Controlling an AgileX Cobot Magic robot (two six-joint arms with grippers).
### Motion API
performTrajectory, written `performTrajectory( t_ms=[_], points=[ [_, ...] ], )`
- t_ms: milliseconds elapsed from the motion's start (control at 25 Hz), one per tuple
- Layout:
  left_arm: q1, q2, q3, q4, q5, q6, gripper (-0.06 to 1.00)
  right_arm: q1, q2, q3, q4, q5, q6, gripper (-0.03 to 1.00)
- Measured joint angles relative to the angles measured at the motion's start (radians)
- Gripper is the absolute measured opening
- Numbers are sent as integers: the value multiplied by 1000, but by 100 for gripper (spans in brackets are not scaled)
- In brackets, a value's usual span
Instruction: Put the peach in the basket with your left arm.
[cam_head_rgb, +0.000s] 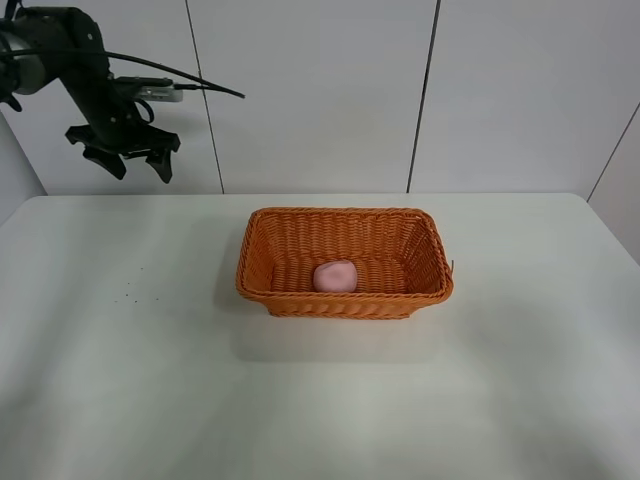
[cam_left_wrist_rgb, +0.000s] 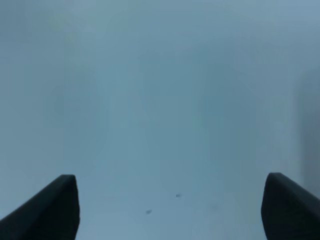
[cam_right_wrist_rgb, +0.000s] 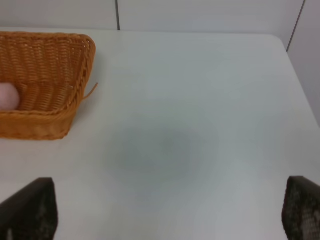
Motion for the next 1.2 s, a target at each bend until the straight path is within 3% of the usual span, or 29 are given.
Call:
performTrajectory(
  t_ms=[560, 800, 1200],
  points=[
    [25, -122, 147, -20, 0, -1, 76, 0, 0, 0, 0, 0, 0, 69],
    [25, -398, 446, -20, 0, -5, 76, 0, 0, 0, 0, 0, 0, 69],
    [25, -1046, 1078, -15, 0, -12, 75, 0, 0, 0, 0, 0, 0, 69]
  ],
)
